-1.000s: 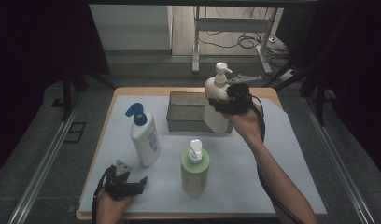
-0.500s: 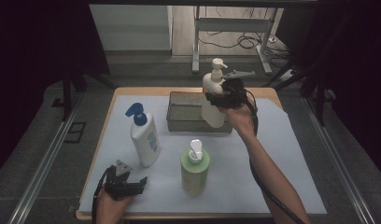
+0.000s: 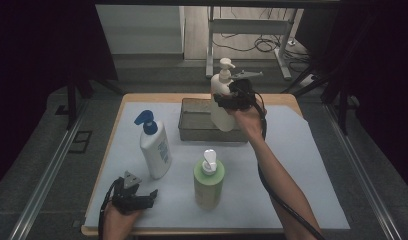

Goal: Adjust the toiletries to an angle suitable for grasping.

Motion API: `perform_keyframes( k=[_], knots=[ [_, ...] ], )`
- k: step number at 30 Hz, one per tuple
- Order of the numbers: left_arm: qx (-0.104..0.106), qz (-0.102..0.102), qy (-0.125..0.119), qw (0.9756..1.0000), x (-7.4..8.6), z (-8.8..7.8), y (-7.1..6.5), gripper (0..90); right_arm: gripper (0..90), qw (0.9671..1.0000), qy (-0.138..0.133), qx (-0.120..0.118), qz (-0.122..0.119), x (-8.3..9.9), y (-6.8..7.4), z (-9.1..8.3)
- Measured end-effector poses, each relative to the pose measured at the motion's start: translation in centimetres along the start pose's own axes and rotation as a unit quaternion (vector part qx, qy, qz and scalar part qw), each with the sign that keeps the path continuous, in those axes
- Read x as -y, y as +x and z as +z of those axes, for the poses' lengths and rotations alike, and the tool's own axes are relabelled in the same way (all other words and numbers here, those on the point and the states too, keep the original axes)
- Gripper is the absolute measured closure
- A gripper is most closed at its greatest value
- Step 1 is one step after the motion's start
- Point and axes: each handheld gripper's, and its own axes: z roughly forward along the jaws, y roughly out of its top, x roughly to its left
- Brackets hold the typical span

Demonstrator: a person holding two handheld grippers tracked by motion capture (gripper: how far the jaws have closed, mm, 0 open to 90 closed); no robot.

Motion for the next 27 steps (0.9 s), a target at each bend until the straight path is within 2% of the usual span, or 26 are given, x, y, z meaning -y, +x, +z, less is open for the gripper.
perform_keyframes(
  k=[9,19,27],
  knots=[
    [0.0,0.0,0.0,1.0,0.0,0.0,0.0,12.1,36.9,1.0,-0.004,0.001,0.006,-0.6,0.0,1.5],
    [0.0,0.0,0.0,1.0,0.0,0.0,0.0,12.1,36.9,1.0,-0.001,0.002,0.004,0.0,0.3,3.3],
    [0.0,0.0,0.001,1.0,0.0,0.0,0.0,12.1,36.8,1.0,0.005,0.003,-0.001,0.6,0.4,3.5]
  ],
)
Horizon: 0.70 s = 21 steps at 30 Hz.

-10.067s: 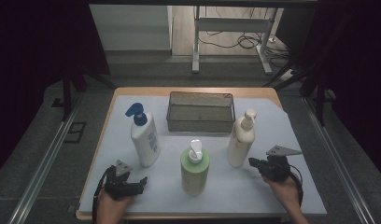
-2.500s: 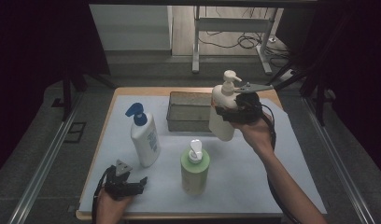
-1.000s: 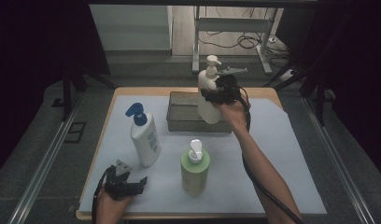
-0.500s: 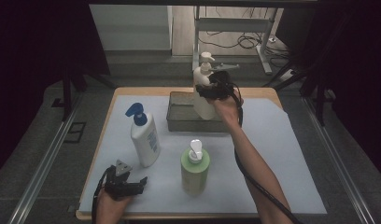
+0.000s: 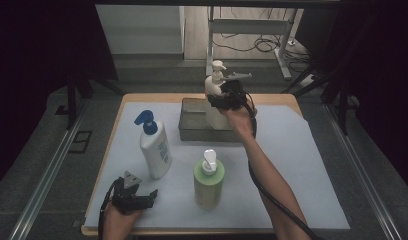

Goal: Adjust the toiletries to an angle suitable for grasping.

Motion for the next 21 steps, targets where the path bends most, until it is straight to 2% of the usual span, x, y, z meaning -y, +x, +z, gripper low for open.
perform_keyframes(
  k=[21],
  knots=[
    [0.0,0.0,0.0,1.0,0.0,0.0,0.0,12.1,36.8,0.9997,0.022,0.0,-0.002,2.2,0.4,0.6]
  ],
)
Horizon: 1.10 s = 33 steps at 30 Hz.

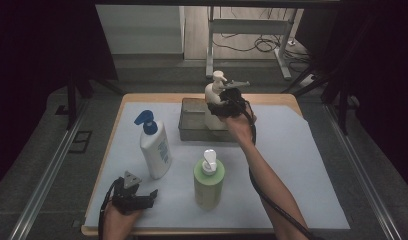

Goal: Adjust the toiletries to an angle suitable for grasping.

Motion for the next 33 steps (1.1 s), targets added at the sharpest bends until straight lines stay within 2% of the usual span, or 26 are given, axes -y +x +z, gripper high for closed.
perform_keyframes(
  k=[20,33],
  knots=[
    [0.0,0.0,0.0,1.0,0.0,0.0,0.0,12.1,36.7,0.9997,0.026,-0.005,-0.001,1.9,0.3,1.5],
    [0.0,0.0,0.0,1.0,0.0,0.0,0.0,12.1,35.1,0.9998,0.017,-0.009,-0.004,2.2,0.0,2.1]
  ],
)
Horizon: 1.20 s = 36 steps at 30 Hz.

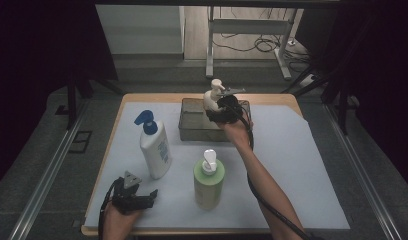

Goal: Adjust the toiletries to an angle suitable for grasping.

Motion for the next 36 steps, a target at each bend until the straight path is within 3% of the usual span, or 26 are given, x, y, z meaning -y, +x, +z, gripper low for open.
perform_keyframes(
  k=[11,23,36],
  knots=[
    [0.0,0.0,0.0,1.0,0.0,0.0,0.0,12.1,29.1,0.9999,0.001,-0.008,-0.012,0.7,-0.2,0.0],
    [0.0,0.0,-0.001,1.0,0.0,0.0,0.0,12.0,33.2,0.9996,0.0,-0.016,-0.025,1.3,-0.4,-1.5],
    [0.0,0.0,-0.001,1.0,0.0,0.0,0.0,12.1,38.6,0.9994,0.003,-0.032,-0.014,2.9,-1.0,-3.1]
  ],
)
